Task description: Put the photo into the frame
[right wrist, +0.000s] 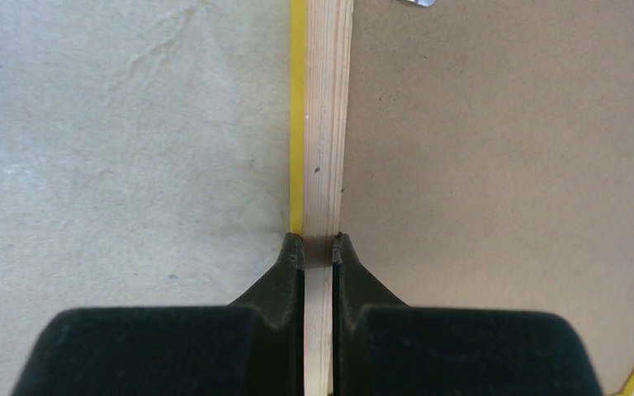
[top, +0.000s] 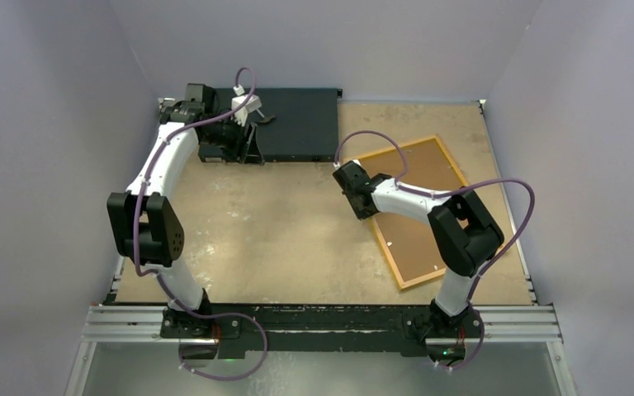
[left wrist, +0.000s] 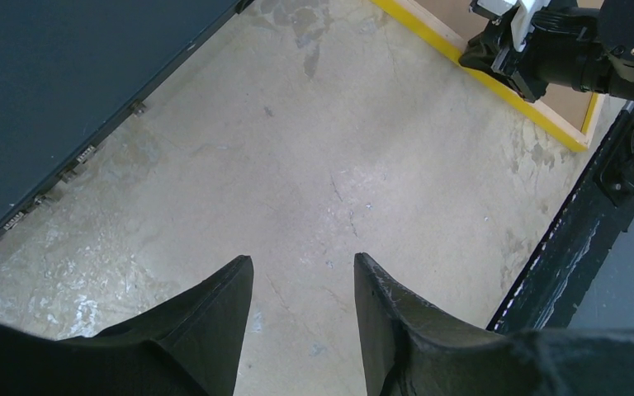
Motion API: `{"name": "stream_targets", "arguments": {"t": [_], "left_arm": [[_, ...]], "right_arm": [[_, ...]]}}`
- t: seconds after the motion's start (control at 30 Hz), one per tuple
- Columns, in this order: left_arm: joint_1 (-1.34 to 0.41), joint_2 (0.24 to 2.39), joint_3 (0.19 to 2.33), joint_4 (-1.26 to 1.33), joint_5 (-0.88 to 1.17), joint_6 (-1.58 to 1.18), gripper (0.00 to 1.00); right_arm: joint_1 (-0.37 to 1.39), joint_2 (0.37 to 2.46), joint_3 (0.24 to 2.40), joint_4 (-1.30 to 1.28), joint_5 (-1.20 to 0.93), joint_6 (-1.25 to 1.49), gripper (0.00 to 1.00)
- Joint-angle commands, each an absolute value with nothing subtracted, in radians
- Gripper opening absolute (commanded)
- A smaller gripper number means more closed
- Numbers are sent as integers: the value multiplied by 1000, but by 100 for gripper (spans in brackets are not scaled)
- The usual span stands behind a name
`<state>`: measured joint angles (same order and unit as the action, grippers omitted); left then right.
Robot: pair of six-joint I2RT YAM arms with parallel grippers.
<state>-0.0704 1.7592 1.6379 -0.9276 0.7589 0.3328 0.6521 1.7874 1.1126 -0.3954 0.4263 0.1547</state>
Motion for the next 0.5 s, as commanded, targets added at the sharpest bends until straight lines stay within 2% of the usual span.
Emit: {"name": "stream_targets", "arguments": {"t": [0.0, 0.03, 0.13, 0.2, 0.3, 0.33, 0.37, 0.4, 0.47], "left_arm": [[-86, 1774, 1670, -910, 783, 333, 47], [-86, 1778, 1679, -913, 782, 333, 47], [-90, 1785, 1692, -916, 784, 332, 47], [-91, 1786, 1691, -914, 787, 333, 47], [-92, 1784, 1680, -914, 789, 330, 47], [-93, 1781, 1677, -913, 787, 331, 47], [-92, 1778, 1678, -915, 782, 334, 47], [-92, 1776, 1680, -917, 776, 338, 48], [-92, 1769, 1689, -927, 766, 344, 48]], "right_arm": [[646, 1814, 1075, -568, 569, 121, 0], [647, 1808, 1077, -568, 594, 118, 0], [646, 1811, 1094, -589, 658, 113, 12], [646, 1816, 1103, -590, 662, 115, 14], [646, 1774, 1134, -559, 626, 144, 28], [646, 1746, 1140, -540, 614, 157, 36], [646, 1709, 1141, -519, 581, 167, 78], [645, 1673, 1137, -485, 555, 171, 96], [643, 1606, 1131, -407, 541, 197, 99]]}}
